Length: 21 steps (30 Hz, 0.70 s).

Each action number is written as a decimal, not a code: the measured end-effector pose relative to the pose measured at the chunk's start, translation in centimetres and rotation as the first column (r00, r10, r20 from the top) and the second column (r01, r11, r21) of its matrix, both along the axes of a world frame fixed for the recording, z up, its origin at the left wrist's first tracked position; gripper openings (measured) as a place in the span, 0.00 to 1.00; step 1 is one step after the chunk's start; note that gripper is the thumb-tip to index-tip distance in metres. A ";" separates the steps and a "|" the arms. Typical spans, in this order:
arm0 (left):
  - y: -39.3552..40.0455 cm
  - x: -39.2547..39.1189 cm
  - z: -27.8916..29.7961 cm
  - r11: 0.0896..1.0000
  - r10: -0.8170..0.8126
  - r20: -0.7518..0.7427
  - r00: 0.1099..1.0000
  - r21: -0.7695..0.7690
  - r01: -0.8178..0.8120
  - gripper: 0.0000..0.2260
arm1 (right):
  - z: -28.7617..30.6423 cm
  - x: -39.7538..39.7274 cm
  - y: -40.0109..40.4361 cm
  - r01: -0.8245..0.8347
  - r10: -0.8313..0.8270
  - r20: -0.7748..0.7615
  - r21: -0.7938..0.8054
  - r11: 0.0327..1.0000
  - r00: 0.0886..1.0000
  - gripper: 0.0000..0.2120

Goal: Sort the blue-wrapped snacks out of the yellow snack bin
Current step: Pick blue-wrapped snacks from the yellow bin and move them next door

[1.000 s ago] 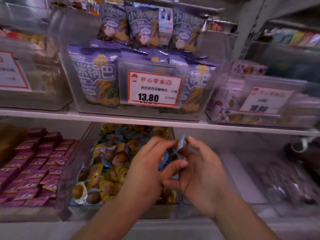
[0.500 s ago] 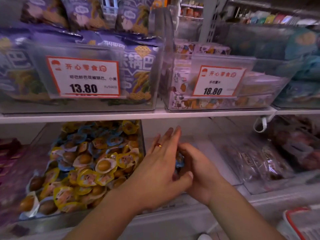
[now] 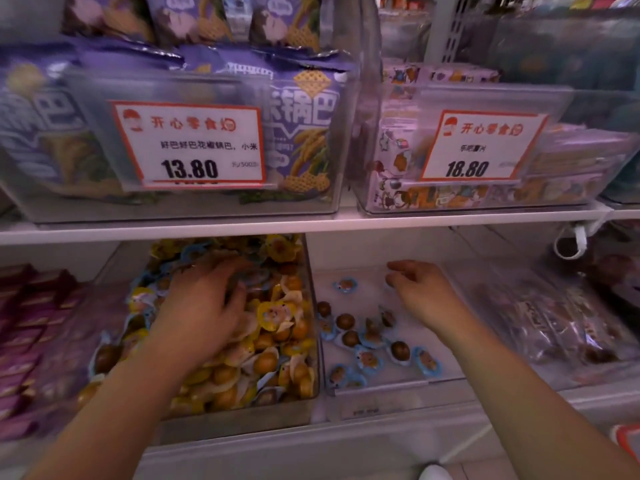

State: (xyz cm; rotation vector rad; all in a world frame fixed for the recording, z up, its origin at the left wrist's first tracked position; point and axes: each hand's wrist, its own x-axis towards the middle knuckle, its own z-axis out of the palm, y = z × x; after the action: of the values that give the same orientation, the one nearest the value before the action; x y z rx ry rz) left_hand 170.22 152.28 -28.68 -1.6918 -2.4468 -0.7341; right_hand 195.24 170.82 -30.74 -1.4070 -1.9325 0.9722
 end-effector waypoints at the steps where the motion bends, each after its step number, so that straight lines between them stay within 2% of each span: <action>1: -0.6 -0.9 -0.1 0.999 0.021 -0.025 0.999 -0.042 -0.022 0.21 | 0.3 -0.5 -0.4 -0.001 0.001 -0.007 0.076 0.997 1.000 0.12; 5: -2.4 -3.0 -0.3 0.992 0.007 -0.108 0.994 -0.121 -0.020 0.16 | 2.8 -4.1 -4.6 -0.087 0.143 -0.147 0.336 0.938 0.979 0.11; 7: -2.7 -3.4 -0.1 0.993 -0.028 -0.090 0.996 -0.121 0.017 0.18 | 4.0 -5.9 -7.3 -0.227 0.289 -0.063 0.468 0.854 0.955 0.13; 9: -2.9 -3.7 0.2 0.996 -0.030 -0.035 0.999 -0.085 0.027 0.18 | 4.4 -7.7 -9.8 -0.424 0.424 0.126 0.517 0.744 0.897 0.16; 11: -3.1 -4.0 0.4 0.999 -0.018 0.015 1.000 -0.035 0.018 0.18 | 4.1 -9.3 -11.3 -0.580 0.471 0.339 0.467 0.667 0.814 0.19; 14: -3.5 -4.1 0.3 0.996 -0.013 0.056 0.998 0.085 0.008 0.14 | 3.5 -11.4 -11.7 -0.671 0.393 0.582 0.400 0.624 0.712 0.23; 19: -4.3 -4.6 0.1 0.973 0.074 0.134 0.988 0.207 -0.101 0.10 | 3.5 -14.6 -9.4 -0.642 0.376 0.626 0.271 0.717 0.683 0.28; 21: -4.7 -4.6 -0.3 0.975 0.074 0.110 0.991 0.199 -0.095 0.10 | 3.3 -15.6 -8.3 -0.648 0.353 0.714 0.185 0.739 0.605 0.30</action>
State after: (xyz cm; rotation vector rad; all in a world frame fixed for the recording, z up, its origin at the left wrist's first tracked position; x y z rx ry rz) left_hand 165.63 147.63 -28.93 -1.5012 -2.3941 -1.0440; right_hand 179.64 162.51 -27.46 -0.9697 -2.9670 0.1875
